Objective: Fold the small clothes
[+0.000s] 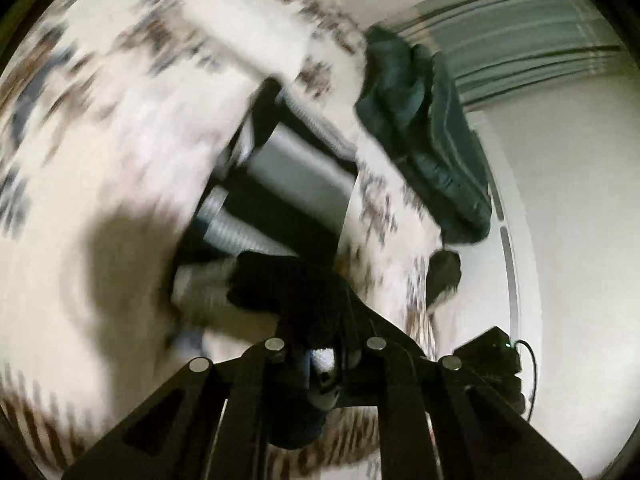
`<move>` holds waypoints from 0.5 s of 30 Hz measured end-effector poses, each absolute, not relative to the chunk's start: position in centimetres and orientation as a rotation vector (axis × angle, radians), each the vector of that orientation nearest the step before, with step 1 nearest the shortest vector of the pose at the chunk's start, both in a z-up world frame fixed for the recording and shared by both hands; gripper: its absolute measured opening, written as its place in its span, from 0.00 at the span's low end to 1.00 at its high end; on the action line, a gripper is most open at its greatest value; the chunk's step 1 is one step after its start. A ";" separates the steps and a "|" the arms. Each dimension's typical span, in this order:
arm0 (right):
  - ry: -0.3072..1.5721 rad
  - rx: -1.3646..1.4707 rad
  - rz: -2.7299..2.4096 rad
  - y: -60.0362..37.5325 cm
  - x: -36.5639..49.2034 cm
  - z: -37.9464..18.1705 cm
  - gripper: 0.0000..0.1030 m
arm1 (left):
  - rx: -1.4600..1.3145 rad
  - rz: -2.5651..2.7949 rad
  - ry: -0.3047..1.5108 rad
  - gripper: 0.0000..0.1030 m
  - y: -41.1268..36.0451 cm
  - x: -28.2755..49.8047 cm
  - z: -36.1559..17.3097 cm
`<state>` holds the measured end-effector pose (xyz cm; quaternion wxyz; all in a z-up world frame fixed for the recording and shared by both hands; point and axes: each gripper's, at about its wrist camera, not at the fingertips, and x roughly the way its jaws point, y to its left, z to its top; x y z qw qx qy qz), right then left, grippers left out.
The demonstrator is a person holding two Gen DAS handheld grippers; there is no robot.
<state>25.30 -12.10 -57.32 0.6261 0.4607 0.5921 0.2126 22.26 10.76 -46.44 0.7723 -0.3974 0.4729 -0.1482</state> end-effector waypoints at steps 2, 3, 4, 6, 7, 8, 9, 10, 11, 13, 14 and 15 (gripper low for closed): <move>1.312 1.050 0.466 -12.4 29.6 -56.7 0.13 | -0.837 -0.328 0.995 0.07 10.5 26.4 -46.5; 1.292 1.034 0.456 -12.6 32.2 -56.5 0.13 | -0.836 -0.327 0.986 0.07 10.4 29.2 -46.9; 1.281 1.023 0.445 -12.8 33.9 -56.5 0.13 | -0.828 -0.328 0.980 0.07 10.5 31.0 -47.2; 1.263 0.998 0.421 -13.0 38.5 -56.5 0.13 | -0.816 -0.318 0.978 0.07 10.6 35.1 -48.0; 1.257 0.986 0.396 -13.3 41.5 -56.9 0.13 | -0.810 -0.315 0.986 0.07 10.7 37.5 -48.6; 1.256 0.983 0.388 -13.4 43.4 -57.2 0.13 | -0.799 -0.306 0.995 0.07 10.8 39.1 -49.0; 1.259 0.971 0.364 -13.3 45.9 -57.7 0.13 | -0.797 -0.310 1.004 0.07 10.8 41.2 -49.6; 1.263 0.967 0.342 -13.6 47.5 -58.1 0.13 | -0.795 -0.310 1.015 0.08 10.8 43.2 -50.3; 1.274 0.973 0.331 -13.7 49.9 -58.8 0.13 | -0.785 -0.301 1.032 0.08 10.8 45.5 -51.1; 1.299 0.980 0.294 -13.9 53.8 -60.1 0.13 | -0.798 -0.293 1.078 0.12 10.9 48.5 -52.7; 1.312 0.991 0.284 -13.9 55.3 -60.7 0.14 | -0.800 -0.278 1.103 0.11 11.0 49.5 -53.4; 1.320 1.009 0.277 -13.9 56.6 -61.3 0.15 | -0.809 -0.259 1.126 0.12 11.2 50.7 -54.2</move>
